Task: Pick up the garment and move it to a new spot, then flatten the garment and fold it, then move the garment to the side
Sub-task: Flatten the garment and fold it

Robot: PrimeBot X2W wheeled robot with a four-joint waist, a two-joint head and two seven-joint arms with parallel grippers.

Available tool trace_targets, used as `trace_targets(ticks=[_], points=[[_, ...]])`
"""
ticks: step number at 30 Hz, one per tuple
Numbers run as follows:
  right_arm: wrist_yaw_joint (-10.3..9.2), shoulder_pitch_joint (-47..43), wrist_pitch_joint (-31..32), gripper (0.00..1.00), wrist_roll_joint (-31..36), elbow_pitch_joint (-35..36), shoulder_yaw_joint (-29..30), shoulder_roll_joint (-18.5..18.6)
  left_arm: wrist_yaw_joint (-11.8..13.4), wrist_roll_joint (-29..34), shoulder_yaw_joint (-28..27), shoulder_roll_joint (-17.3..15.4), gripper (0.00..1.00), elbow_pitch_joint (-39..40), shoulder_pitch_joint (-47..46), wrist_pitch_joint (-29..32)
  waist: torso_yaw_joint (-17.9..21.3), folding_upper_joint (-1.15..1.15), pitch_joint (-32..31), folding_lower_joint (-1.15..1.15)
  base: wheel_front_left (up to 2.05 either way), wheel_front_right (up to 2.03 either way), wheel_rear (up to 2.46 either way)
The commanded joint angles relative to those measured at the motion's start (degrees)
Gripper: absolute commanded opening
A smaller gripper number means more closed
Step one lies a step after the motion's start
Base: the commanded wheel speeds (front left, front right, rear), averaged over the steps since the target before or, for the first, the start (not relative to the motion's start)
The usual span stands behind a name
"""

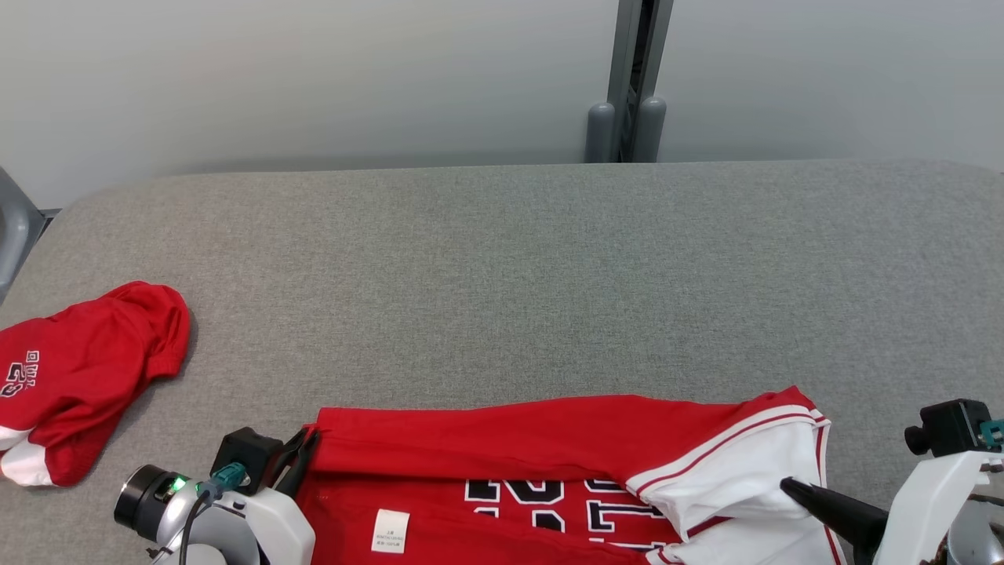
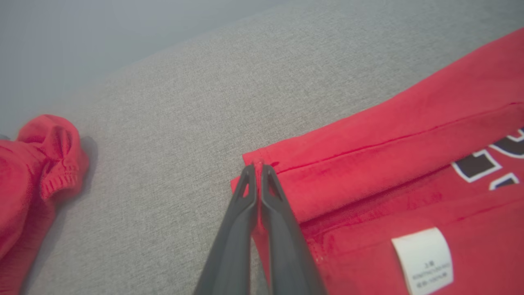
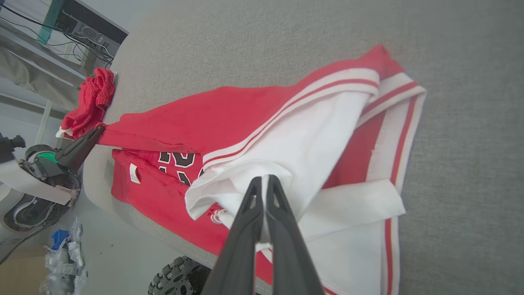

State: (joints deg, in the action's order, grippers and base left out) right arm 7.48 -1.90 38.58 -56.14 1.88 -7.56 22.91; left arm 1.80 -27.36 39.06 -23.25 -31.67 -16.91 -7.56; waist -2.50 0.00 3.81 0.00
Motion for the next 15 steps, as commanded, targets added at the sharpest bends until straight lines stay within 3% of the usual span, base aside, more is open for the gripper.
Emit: trace_targets(ticks=[1,6,15], points=[[0.02,-0.8,1.4,0.0,0.5,0.8,1.0,-0.6,0.2,-0.3,0.0,-0.7,0.0,0.3,0.4,0.4,0.0,0.0,0.1,0.0,0.0,0.0,0.0],[0.02,-2.2,7.2,0.0,2.6,2.6,4.8,-3.2,-0.3,-0.6,0.5,-1.3,0.0,1.5,0.8,2.3,0.1,0.0,0.1,0.0,0.0,0.0,0.0],[0.02,-3.5,11.4,0.0,7.1,5.4,8.2,-7.1,-0.3,-1.5,1.4,-3.0,0.0,3.8,1.6,6.3,0.2,0.0,0.4,0.0,0.0,0.0,0.0]])
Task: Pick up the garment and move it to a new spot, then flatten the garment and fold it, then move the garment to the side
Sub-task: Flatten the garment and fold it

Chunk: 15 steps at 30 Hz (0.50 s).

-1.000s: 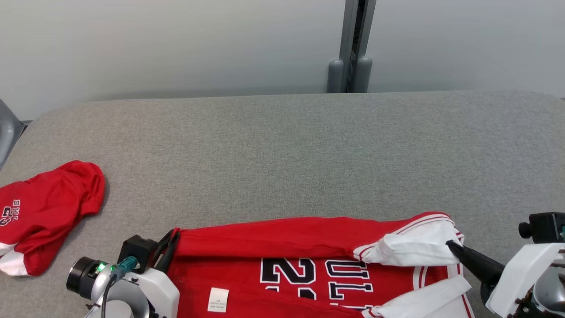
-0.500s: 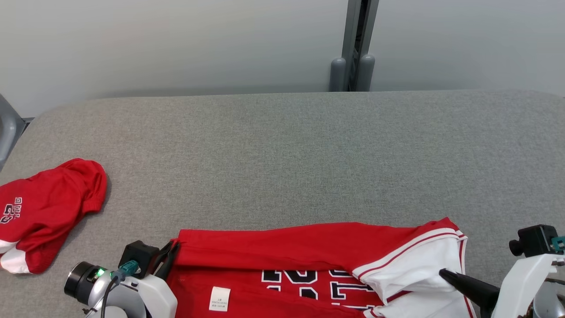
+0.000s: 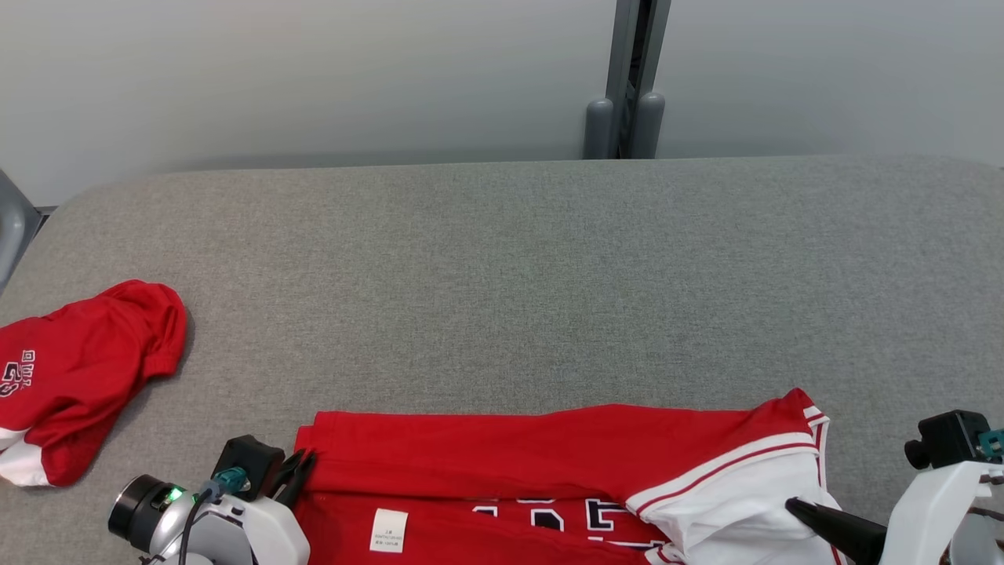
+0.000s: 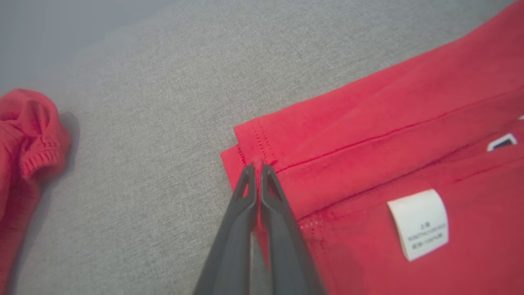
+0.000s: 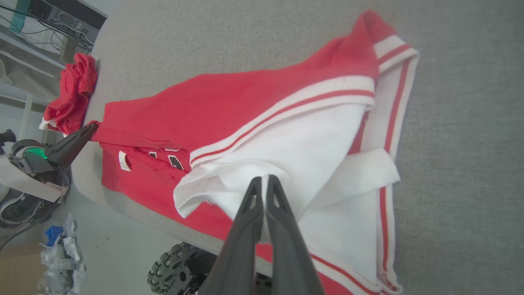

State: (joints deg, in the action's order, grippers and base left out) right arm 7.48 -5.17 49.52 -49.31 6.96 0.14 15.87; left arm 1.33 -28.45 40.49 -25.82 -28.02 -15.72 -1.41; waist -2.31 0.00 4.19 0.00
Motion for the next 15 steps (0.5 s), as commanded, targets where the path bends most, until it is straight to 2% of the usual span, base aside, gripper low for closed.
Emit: trace_targets(ticks=[1,3,4,5,6,13,15], points=[[0.02,-0.4,0.7,0.0,0.7,0.4,0.7,-0.3,0.1,-0.5,0.1,-0.5,0.0,0.4,0.6,0.5,0.0,0.0,0.1,0.0,0.0,0.0,0.0],[0.02,-1.2,2.0,0.0,2.2,-0.9,1.9,-0.9,0.2,-0.7,0.1,-0.8,0.0,0.8,0.8,0.9,0.1,0.0,0.2,0.0,0.0,0.0,0.0],[0.02,-1.1,2.4,1.0,3.4,-1.2,2.6,-1.0,0.4,-1.0,0.0,-0.8,0.06,0.9,1.0,1.3,0.1,0.0,0.3,0.0,0.0,0.0,0.0],[0.02,-0.9,2.7,1.0,4.3,-1.5,3.1,-1.6,0.5,-1.0,0.1,-0.9,0.56,1.1,1.1,1.6,0.1,0.0,0.4,0.0,0.0,0.0,0.0],[0.07,-0.5,3.0,1.0,4.8,-1.2,3.3,-2.3,1.0,-1.1,0.1,-0.9,1.0,1.0,1.1,2.3,0.0,0.0,0.5,0.0,0.0,0.0,0.0],[0.06,0.3,2.7,1.0,6.6,0.8,5.8,-4.1,3.9,-2.5,-2.4,-1.8,1.0,3.7,1.2,1.9,0.1,0.0,0.8,0.0,0.0,0.0,0.0],[0.06,1.0,0.0,1.0,7.2,1.8,6.9,-4.6,5.5,-3.0,-3.9,-2.3,1.0,5.8,1.5,0.9,0.2,0.0,0.7,0.0,0.0,0.0,0.0]])
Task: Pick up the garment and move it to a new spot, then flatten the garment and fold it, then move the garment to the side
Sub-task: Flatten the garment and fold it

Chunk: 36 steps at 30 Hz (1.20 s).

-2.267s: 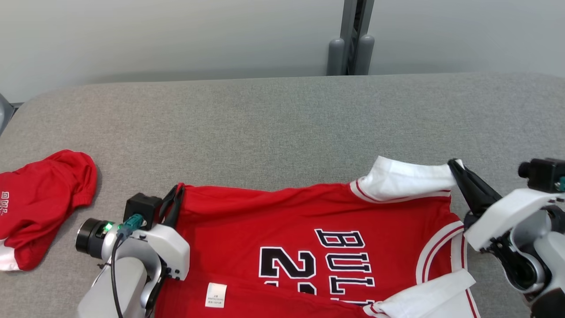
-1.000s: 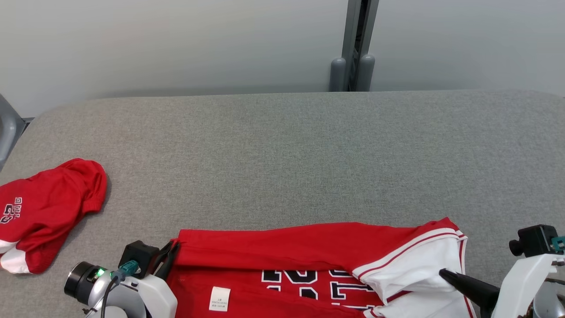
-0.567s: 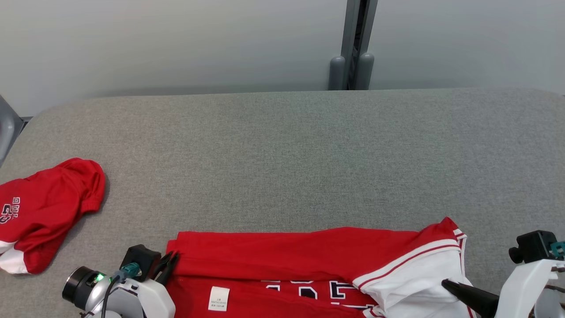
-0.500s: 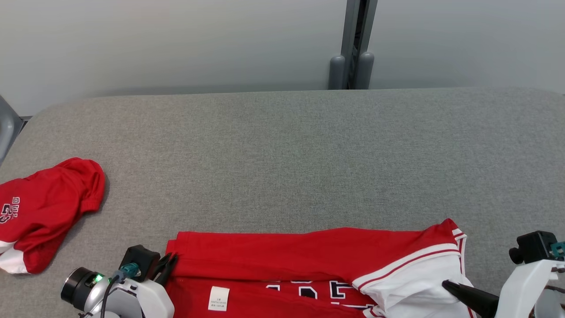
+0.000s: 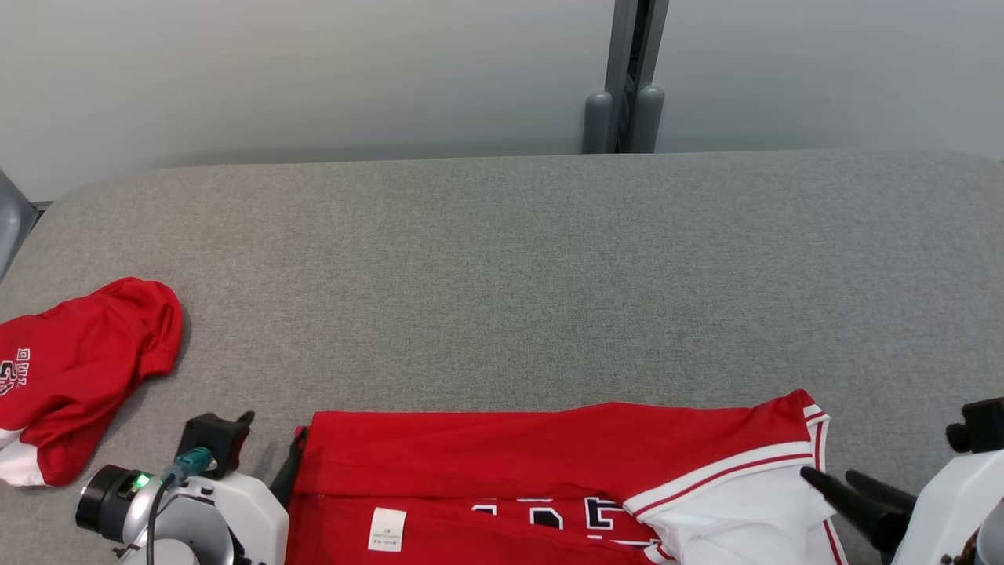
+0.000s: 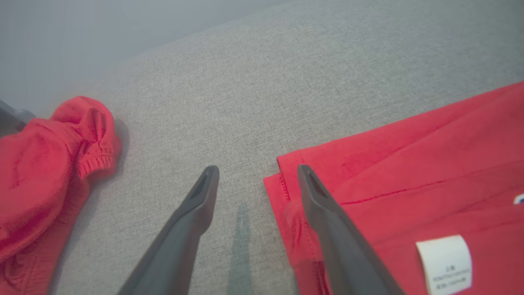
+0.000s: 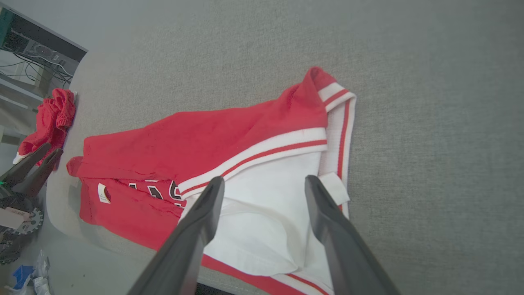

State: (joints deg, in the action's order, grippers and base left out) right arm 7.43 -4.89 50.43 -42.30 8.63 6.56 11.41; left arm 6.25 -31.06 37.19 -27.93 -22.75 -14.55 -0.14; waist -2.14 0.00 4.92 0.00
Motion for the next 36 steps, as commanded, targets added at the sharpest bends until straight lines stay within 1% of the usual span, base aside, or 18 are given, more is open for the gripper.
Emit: trace_targets(ticks=[1,6,10,11,13,17,20,21,25,30,36], points=[[0.1,0.9,-1.9,1.0,0.3,0.3,0.6,-0.4,1.1,-0.5,-1.1,-0.3,1.0,1.3,0.6,-0.8,0.1,0.0,-0.1,0.0,0.0,0.0,0.0],[0.1,1.6,-10.1,1.0,1.5,-0.2,0.6,-1.0,4.2,-1.7,-3.8,0.3,1.0,4.7,1.6,-4.1,0.4,0.0,-0.6,0.0,0.0,0.0,0.0],[0.1,1.4,-19.8,1.0,1.5,-2.2,-0.1,-1.4,6.6,-2.2,-6.4,1.3,1.0,7.0,2.5,-9.4,0.7,0.0,-0.7,0.0,0.0,0.0,0.0],[0.1,1.4,-19.8,1.0,1.5,-2.2,-0.1,-1.4,6.6,-2.2,-6.4,1.3,1.0,7.0,2.5,-9.4,0.7,0.0,-0.7,0.0,0.0,0.0,0.0],[0.1,0.7,-25.4,1.0,2.7,-3.6,-0.8,-0.9,7.4,-1.6,-7.7,1.6,1.0,8.1,2.8,-12.3,0.8,0.0,-0.6,0.0,0.0,0.0,0.0],[0.1,-0.8,-37.1,1.0,6.8,-8.5,-3.3,0.6,8.6,-1.6,-10.4,3.0,1.0,9.4,3.8,-14.5,1.1,0.0,-0.4,0.0,0.0,0.0,0.0],[0.1,-1.1,-43.9,1.0,7.8,-13.4,-4.8,0.4,8.7,-1.1,-11.8,4.0,1.0,10.1,4.8,-15.0,1.5,0.0,-0.3,0.0,0.0,0.0,0.0],[0.1,-1.0,-45.7,1.0,8.7,-15.1,-5.8,0.8,8.5,-1.0,-12.1,4.4,1.0,10.2,5.1,-15.0,1.6,0.0,-0.3,0.0,0.0,0.0,0.0],[0.1,0.3,-50.6,1.0,8.8,-21.7,-9.2,1.0,8.1,0.2,-14.3,6.2,1.0,11.3,6.3,-15.1,1.9,0.0,-0.1,0.0,0.0,0.0,0.0],[0.1,2.6,-53.6,1.0,7.1,-28.8,-12.8,1.2,6.8,2.2,-16.3,8.5,1.0,11.7,7.6,-15.1,1.8,0.0,0.2,0.0,0.0,0.0,0.0],[0.1,5.1,-55.3,1.0,1.1,-34.1,-17.2,1.0,4.8,4.2,-17.9,9.7,1.0,10.6,7.5,-15.1,1.0,0.0,0.4,0.0,0.0,0.0,0.0]])
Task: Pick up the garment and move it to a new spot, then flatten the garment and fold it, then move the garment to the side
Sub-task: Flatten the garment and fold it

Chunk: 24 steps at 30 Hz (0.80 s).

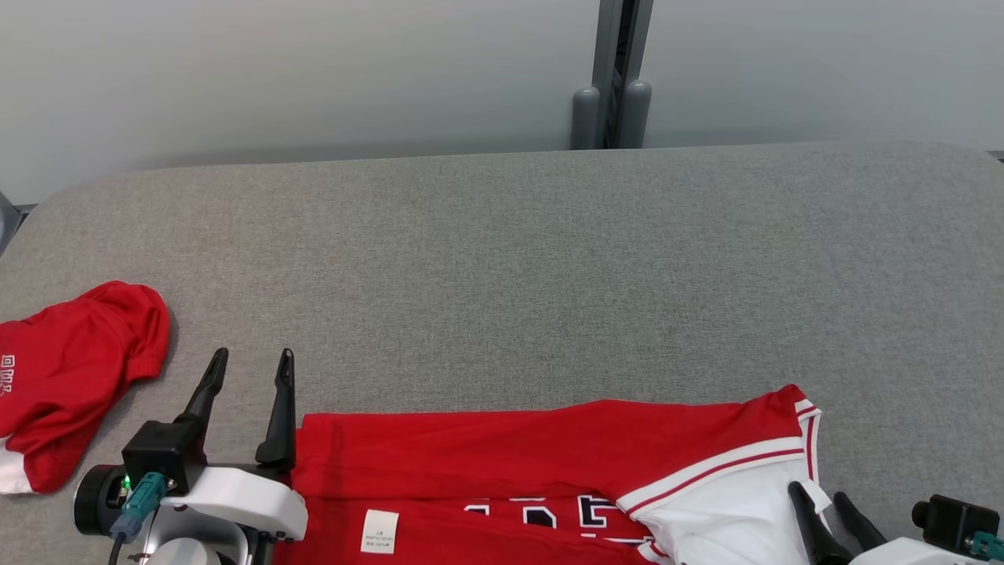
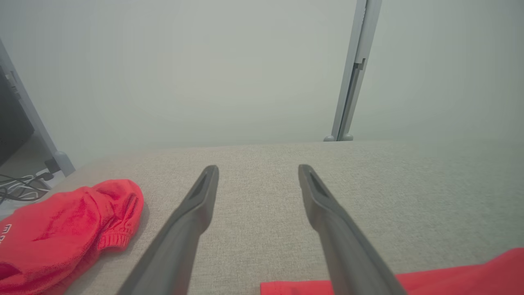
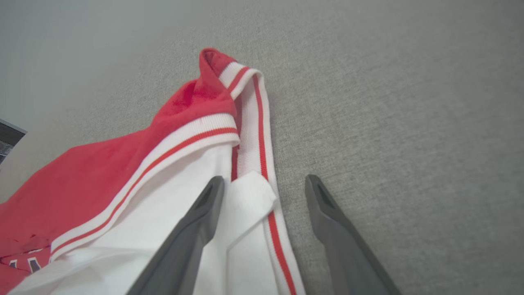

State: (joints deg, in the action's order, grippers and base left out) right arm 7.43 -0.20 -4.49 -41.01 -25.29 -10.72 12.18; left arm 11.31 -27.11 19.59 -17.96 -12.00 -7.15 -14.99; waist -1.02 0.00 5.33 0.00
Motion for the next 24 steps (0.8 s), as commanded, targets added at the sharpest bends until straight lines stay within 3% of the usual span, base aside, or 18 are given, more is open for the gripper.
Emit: trace_targets(ticks=[1,10,19,20,21,22,24], points=[[0.1,0.6,-0.4,1.0,-1.5,-0.8,-0.6,0.2,-0.4,0.6,-0.6,-0.2,1.0,-0.3,0.0,-0.2,-0.2,0.0,0.0,0.0,0.0,0.0,0.0],[0.1,1.5,-0.2,1.0,-10.1,-3.5,-7.7,1.1,-2.2,2.9,-3.1,1.1,1.0,-1.0,0.9,-0.2,-0.8,0.0,-0.2,0.0,0.0,0.0,0.0],[0.1,3.0,-0.9,0.99,-14.5,-4.6,-13.4,0.7,-3.7,4.4,-4.5,1.9,1.0,-1.7,0.9,-0.2,-1.0,0.0,0.0,0.0,0.0,0.0,0.0],[0.1,3.3,-1.1,0.64,-14.9,-5.0,-14.0,0.9,-3.8,4.6,-4.6,2.0,1.0,-1.8,0.9,-0.2,-1.0,0.0,0.0,0.0,0.0,0.0,0.0],[0.1,3.6,-1.6,0.38,-15.0,-5.3,-14.4,1.0,-4.0,4.7,-4.8,2.1,1.0,-1.9,0.9,-0.2,-1.0,0.0,0.0,0.0,0.0,0.0,0.0],[0.1,4.1,-2.1,0.0,-15.0,-5.4,-14.6,1.2,-4.2,4.9,-4.9,2.3,1.0,-2.0,0.8,-0.2,-1.0,0.0,0.0,0.0,0.0,0.0,0.0],[0.1,5.0,-3.5,0.0,-15.4,-5.8,-14.9,1.7,-4.5,5.2,-5.2,2.6,1.0,-2.2,0.8,-0.2,-1.0,0.0,0.0,0.0,0.0,0.0,0.0]])
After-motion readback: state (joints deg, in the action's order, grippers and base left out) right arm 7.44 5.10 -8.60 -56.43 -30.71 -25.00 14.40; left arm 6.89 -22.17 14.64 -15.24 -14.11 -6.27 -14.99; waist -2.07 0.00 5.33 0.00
